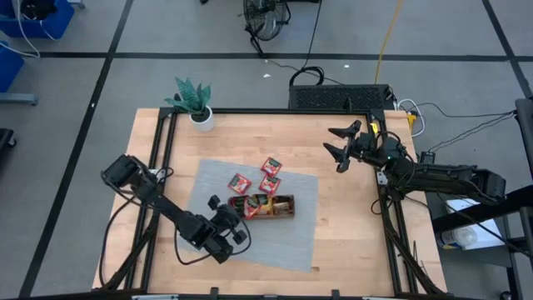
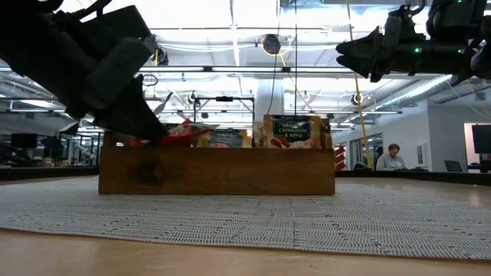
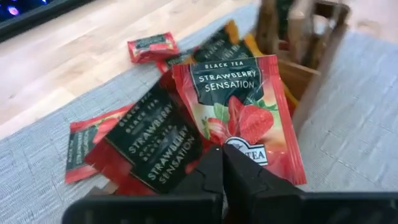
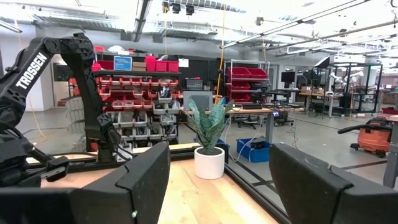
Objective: Pick & Place Tea
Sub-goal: Put the red tea bag into the left compartment of the wood organizer
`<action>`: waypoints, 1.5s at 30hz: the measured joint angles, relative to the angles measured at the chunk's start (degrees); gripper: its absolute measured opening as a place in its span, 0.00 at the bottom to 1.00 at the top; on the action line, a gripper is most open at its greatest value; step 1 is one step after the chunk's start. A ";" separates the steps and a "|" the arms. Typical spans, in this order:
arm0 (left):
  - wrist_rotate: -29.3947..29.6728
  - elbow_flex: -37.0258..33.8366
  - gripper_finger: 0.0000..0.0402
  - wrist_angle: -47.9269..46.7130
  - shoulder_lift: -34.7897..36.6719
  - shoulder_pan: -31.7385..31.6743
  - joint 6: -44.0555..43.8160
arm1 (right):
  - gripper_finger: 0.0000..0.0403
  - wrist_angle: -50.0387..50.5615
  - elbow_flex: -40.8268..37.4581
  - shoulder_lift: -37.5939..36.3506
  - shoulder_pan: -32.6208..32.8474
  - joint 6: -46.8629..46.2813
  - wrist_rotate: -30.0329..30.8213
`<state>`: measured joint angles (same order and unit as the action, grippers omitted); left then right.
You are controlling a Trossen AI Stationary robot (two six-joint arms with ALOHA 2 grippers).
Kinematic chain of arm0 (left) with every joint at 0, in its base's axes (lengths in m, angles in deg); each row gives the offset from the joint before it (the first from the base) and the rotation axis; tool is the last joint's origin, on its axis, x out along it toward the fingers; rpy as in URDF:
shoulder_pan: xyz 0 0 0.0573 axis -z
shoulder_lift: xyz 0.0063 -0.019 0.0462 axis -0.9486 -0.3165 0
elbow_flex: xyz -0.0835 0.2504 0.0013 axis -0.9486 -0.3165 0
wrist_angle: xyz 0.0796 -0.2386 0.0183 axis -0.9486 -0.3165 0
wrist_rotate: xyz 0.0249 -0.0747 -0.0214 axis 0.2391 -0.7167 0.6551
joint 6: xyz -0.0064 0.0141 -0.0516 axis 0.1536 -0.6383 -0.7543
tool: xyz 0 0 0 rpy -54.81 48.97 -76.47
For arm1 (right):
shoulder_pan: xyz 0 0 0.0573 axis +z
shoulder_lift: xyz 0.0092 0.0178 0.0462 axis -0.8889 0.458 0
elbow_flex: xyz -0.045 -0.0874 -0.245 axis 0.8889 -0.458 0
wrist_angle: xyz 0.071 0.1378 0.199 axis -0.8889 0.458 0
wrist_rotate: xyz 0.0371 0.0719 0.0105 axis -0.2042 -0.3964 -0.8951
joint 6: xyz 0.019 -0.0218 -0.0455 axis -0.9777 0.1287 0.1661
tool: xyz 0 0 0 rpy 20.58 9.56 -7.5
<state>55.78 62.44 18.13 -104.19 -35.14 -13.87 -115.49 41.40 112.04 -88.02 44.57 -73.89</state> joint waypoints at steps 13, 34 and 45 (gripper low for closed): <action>-1.30 5.69 0.00 -17.14 1.09 0.09 0.78 | 0.63 0.45 0.00 -0.01 0.00 0.44 0.00; -6.00 5.33 0.07 -17.69 1.39 -2.88 0.78 | 0.63 1.07 0.00 -0.01 0.00 0.44 0.00; -5.69 5.26 0.28 -18.13 1.29 -2.70 -1.77 | 0.63 1.32 0.00 -0.01 0.00 0.44 0.00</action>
<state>50.10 67.70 0.00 -102.89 -37.84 -15.65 -114.18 41.40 112.03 -88.02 45.01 -73.89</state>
